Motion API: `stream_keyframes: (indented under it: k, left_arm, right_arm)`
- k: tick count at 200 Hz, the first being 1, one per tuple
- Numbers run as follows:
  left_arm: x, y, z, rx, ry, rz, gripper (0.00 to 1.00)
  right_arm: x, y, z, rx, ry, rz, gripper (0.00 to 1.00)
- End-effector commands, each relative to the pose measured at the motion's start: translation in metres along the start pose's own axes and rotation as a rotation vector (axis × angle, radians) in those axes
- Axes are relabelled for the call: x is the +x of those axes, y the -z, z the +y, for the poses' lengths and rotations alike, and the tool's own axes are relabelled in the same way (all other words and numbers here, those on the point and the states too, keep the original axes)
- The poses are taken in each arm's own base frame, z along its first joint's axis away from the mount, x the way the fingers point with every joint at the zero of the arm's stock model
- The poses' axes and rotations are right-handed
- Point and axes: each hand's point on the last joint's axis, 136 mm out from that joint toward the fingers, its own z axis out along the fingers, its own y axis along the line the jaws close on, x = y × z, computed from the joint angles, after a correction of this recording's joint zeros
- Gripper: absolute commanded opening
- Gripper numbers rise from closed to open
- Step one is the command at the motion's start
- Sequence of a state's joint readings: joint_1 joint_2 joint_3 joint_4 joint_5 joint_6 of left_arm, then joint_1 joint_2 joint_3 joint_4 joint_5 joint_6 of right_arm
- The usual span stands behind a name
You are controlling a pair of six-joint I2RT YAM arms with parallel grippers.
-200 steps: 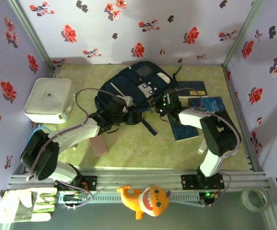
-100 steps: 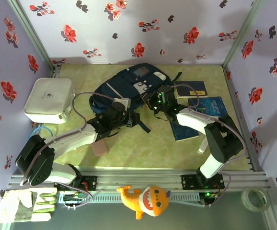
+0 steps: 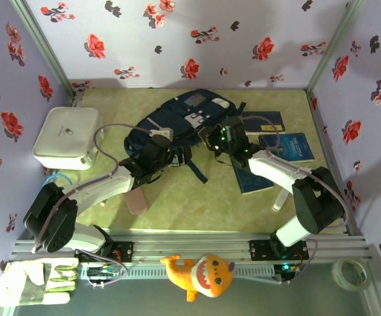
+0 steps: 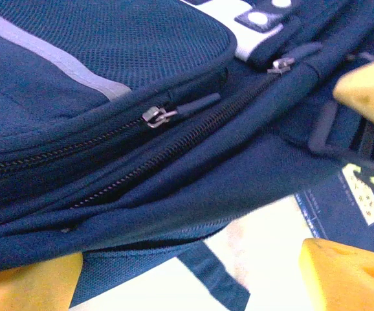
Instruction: Pack the student bag
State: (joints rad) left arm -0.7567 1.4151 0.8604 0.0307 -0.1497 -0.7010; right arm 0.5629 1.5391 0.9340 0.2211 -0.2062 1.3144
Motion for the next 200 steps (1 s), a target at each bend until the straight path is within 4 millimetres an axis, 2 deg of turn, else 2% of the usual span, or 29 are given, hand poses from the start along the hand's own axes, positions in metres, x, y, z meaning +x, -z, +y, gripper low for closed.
stream_keyframes:
  k: [1,20,42,86,112,135,156,183,200]
  left_arm:
    - [-0.018,-0.007,0.018,-0.069,0.216,-0.051,0.88]
    - [-0.017,-0.013,0.026,-0.091,0.336,-0.040,0.87]
    - [-0.016,-0.016,0.036,-0.130,0.460,-0.023,0.79]
    - [-0.017,-0.020,0.043,-0.212,0.533,0.021,0.72]
    - [-0.014,-0.025,0.046,-0.228,0.539,0.032,0.55]
    - [-0.018,-0.025,0.045,-0.222,0.534,0.026,0.35]
    - [-0.022,-0.023,0.042,-0.213,0.523,0.022,0.21]
    - [-0.030,-0.017,0.035,-0.186,0.511,0.012,0.08]
    - [-0.036,-0.013,0.028,-0.160,0.508,0.007,0.04]
  right_arm:
    - [-0.007,0.007,0.031,-0.128,-0.012,-0.022,0.11]
    - [-0.005,0.004,0.028,-0.128,-0.026,-0.014,0.11]
    - [-0.003,0.003,0.024,-0.125,-0.034,-0.003,0.10]
    - [0.005,0.001,0.002,-0.082,-0.050,0.014,0.10]
    - [0.007,0.000,-0.009,-0.069,-0.064,0.016,0.11]
    - [0.008,0.000,-0.015,-0.058,-0.068,0.013,0.11]
    - [0.006,0.000,-0.024,-0.041,-0.072,0.003,0.13]
    - [-0.002,0.003,-0.036,-0.023,-0.086,-0.022,0.24]
    - [-0.009,0.006,-0.044,-0.017,-0.103,-0.046,0.37]
